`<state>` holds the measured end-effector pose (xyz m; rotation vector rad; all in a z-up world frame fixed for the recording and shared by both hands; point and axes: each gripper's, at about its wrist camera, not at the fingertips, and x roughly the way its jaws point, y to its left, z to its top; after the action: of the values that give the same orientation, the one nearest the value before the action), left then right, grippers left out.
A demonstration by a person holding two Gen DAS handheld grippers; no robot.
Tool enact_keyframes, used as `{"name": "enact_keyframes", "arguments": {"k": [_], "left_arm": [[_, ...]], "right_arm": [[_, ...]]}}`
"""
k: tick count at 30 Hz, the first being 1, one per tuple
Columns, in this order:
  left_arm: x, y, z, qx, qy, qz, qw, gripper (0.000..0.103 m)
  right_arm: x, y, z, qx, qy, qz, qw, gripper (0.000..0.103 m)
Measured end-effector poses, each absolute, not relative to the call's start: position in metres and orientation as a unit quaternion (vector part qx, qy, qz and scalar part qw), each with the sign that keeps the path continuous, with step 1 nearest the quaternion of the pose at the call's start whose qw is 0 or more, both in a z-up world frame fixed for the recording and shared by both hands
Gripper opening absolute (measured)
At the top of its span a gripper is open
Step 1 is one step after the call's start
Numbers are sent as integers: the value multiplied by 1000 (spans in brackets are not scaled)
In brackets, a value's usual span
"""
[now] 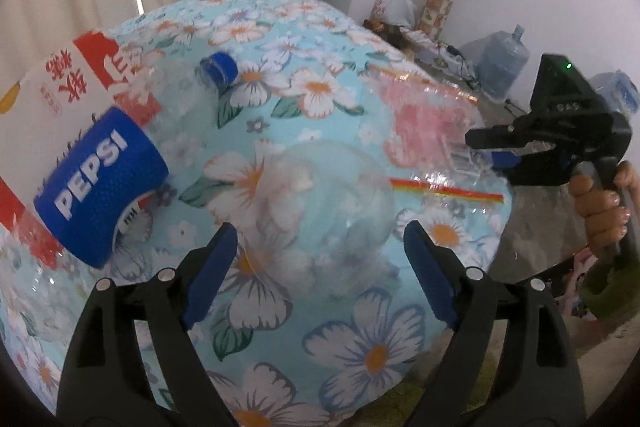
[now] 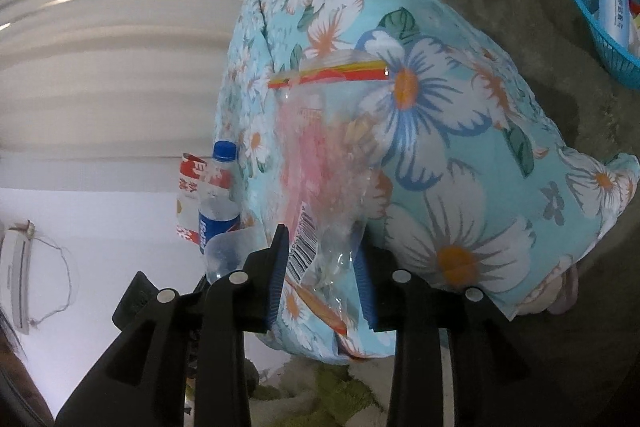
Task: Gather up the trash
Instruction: 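Lift the clear cup and clear bag and carry both over the blue wastebasket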
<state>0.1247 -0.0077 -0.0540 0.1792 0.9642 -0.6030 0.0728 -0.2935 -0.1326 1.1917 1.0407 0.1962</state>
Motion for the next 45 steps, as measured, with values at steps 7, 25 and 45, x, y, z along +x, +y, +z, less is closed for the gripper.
{"name": "enact_keyframes", "arguments": {"k": [7,25,45], "left_arm": [[127,-7,-57,73,446,-281,847,72],[120,-12,-49,84,436,-260,858,69],[101,-8,-23,107,393,-245,880,69]], "right_arm": [[80,-280,-129,515,469,74,714,31],[77,-280,-125,541,438,90,713,9],[64,-287,-106,538,406,100,732,8]]}}
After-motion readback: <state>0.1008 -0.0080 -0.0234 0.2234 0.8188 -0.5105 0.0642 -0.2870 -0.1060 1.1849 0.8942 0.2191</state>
